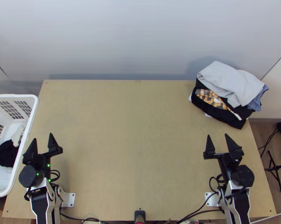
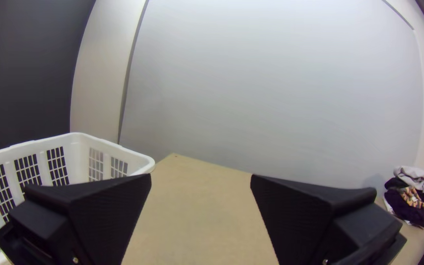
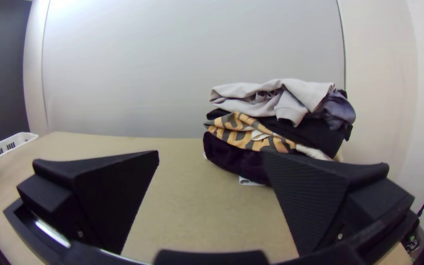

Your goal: Fold the t-shirt

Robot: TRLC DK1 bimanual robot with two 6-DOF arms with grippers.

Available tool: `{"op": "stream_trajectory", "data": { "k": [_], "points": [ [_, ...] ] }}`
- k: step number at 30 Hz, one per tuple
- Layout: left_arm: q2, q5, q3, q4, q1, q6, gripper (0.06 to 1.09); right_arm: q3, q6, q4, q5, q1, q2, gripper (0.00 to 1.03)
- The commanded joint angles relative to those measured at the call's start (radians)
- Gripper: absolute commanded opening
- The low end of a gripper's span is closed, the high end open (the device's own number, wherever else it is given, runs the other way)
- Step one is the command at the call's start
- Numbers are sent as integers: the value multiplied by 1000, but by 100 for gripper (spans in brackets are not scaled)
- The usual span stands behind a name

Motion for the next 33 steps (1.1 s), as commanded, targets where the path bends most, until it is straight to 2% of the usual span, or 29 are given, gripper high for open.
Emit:
{"op": "stream_trajectory", "data": {
  "k": [1, 29, 33],
  "points": [
    [0, 0, 0, 0, 0, 0, 104, 0, 0, 0, 0, 0, 0, 99],
    [-1, -4, 0, 2, 5, 0, 104, 0, 0, 0, 0, 0, 0, 99],
    [-3, -3, 3, 16, 3, 49, 104, 0, 0, 0, 0, 0, 0, 99]
  ]
}}
